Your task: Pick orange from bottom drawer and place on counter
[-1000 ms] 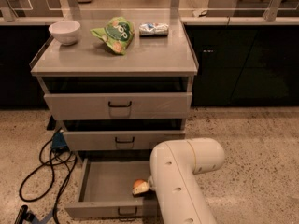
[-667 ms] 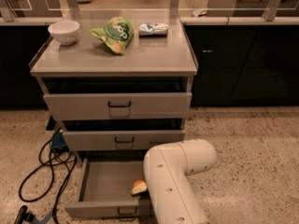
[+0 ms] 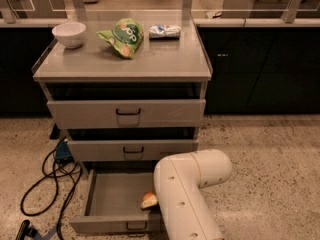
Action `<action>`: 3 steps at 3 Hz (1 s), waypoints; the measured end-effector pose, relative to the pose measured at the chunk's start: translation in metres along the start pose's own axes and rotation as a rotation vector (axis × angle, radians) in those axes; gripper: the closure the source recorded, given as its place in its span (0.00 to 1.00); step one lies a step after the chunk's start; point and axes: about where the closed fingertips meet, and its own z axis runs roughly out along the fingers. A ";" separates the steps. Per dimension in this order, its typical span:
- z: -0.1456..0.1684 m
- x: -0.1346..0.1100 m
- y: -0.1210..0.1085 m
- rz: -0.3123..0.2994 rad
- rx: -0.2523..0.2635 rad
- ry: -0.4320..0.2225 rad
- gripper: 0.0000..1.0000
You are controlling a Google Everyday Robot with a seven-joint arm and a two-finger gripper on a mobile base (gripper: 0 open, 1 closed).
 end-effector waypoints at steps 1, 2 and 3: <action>0.000 0.000 0.000 0.000 0.000 0.000 0.24; 0.000 0.000 0.000 0.000 0.000 0.000 0.47; -0.008 -0.003 0.003 0.000 0.000 0.000 0.69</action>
Offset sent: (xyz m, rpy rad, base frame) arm 0.0000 0.0000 0.0000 0.0000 0.0000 0.0000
